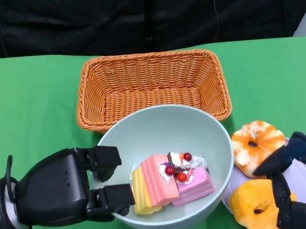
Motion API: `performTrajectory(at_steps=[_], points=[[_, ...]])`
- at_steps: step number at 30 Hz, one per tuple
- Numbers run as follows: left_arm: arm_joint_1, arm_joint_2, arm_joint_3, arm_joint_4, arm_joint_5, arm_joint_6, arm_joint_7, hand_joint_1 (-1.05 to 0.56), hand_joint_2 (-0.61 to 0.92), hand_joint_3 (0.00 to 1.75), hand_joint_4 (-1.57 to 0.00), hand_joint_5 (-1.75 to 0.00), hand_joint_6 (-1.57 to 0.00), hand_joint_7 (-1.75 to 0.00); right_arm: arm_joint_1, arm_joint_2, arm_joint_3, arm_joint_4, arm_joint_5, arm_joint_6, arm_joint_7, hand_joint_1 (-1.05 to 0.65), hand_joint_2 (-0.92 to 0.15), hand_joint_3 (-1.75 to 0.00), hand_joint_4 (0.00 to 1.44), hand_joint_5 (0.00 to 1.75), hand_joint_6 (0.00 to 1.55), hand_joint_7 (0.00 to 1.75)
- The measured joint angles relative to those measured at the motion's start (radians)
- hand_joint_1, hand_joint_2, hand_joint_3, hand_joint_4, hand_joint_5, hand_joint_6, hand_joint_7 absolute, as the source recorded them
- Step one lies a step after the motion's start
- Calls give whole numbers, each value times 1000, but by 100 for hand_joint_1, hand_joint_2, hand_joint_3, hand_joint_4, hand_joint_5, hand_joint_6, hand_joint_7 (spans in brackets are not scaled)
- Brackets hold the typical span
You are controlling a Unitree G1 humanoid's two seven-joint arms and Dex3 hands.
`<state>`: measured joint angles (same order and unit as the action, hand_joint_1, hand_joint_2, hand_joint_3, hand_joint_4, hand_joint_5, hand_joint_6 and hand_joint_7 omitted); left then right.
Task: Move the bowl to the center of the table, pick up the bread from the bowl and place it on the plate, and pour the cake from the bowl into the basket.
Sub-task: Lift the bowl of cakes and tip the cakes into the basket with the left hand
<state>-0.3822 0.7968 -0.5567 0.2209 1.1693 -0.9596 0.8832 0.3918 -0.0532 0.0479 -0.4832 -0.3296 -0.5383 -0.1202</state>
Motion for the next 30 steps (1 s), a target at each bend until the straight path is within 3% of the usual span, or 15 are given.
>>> performTrajectory(at_steps=[2,7,8,9,10,12,15,20,27,30], points=[[8,-1,24,-12,-3,-2,-17,-28,92,3,-98,-175,-74,-175,-1,7,-3,15,2,-19,-10,16,-25,-172,106,173,91,159],[16,-10,98,-36,-101,-21,-86,-26,91,15,-100,-175,-72,-175,2,23,-5,55,15,-37,-18,16,-23,-175,107,175,90,163],[16,-14,109,-39,-124,-25,-104,-24,83,31,-100,-175,-72,-175,3,23,-5,60,17,-39,-18,16,-23,-175,106,175,90,163],[17,-18,120,-42,-143,-30,-121,-23,61,71,-101,-175,-72,-175,2,24,-5,66,20,-43,-18,16,-23,-175,106,175,89,163],[18,-25,131,-44,-160,-35,-139,-22,49,92,-102,-175,-73,-175,2,24,-5,70,22,-47,-18,16,-23,-175,106,175,89,163],[22,-39,145,-43,-199,-45,-176,-19,32,118,-103,-175,-75,-175,2,24,-5,77,22,-55,-18,15,-22,-175,106,175,88,163],[26,-85,154,-12,-350,-79,-263,-20,28,138,-104,-175,-75,-175,3,24,-5,83,24,-56,-16,14,-21,-175,105,175,88,163],[28,-151,176,1,-582,-70,-448,-18,26,150,-105,-175,-78,-175,3,23,-6,102,29,-69,-15,16,-20,-175,104,175,88,161],[60,-238,213,-25,-834,50,-709,-12,20,167,-105,-175,-84,-175,9,23,-6,107,28,-73,-11,14,-18,-175,104,175,89,159],[60,-313,220,-29,-995,134,-815,-10,18,174,-105,-175,-86,-175,9,23,-5,108,25,-74,-11,13,-18,-175,105,174,90,159]])
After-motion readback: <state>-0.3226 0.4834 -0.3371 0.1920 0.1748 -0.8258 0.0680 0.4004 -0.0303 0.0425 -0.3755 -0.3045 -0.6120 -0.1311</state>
